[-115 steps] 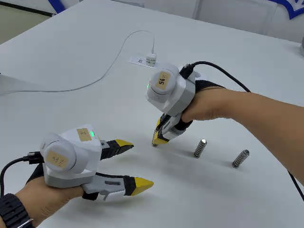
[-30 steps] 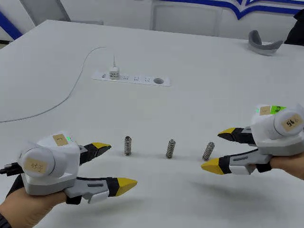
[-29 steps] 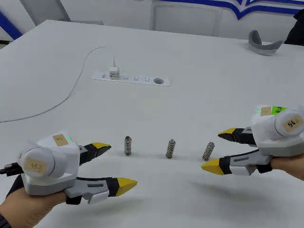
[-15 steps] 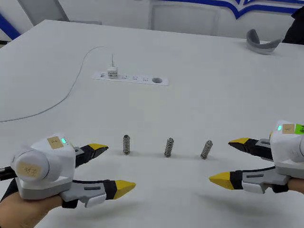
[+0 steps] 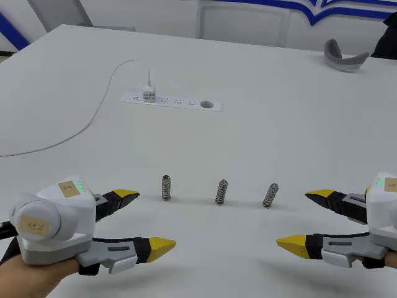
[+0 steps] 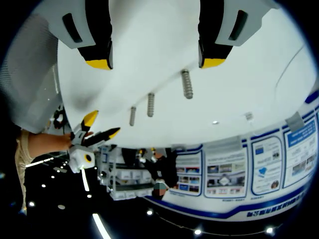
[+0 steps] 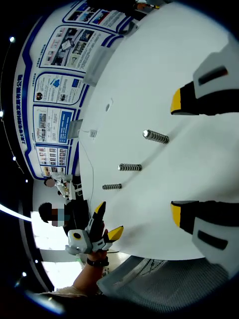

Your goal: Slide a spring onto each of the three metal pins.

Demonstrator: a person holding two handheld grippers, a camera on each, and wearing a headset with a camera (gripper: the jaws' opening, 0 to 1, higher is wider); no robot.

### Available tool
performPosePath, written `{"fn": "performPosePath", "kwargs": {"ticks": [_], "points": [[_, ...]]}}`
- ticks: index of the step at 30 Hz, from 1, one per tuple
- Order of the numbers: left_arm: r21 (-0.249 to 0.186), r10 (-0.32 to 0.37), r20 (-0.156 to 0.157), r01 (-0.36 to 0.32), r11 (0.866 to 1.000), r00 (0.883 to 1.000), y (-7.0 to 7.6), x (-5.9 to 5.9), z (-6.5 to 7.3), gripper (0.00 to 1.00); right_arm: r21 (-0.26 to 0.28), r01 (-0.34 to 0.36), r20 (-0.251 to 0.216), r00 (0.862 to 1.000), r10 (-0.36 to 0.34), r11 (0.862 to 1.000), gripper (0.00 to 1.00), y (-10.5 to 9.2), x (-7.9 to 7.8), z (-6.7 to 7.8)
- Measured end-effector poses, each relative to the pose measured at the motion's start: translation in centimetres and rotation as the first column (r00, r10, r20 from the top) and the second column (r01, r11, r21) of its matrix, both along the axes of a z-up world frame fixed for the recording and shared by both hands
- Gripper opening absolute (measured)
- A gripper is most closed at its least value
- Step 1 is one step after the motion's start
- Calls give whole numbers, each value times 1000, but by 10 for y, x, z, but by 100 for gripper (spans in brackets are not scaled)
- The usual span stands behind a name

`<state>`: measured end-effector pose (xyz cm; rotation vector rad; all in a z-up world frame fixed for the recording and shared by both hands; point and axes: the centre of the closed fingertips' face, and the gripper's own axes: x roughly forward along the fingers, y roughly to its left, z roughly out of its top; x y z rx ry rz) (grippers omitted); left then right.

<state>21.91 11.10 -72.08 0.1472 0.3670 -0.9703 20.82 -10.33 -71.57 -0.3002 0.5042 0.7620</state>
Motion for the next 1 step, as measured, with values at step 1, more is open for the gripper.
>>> {"fn": "performPosePath", "kwargs": {"ticks": [1], "points": [[-1,2,-1,-2,1000,1000,0,0,0,71,0,0,-1,1000,0,1000,71,0,0,0]]}}
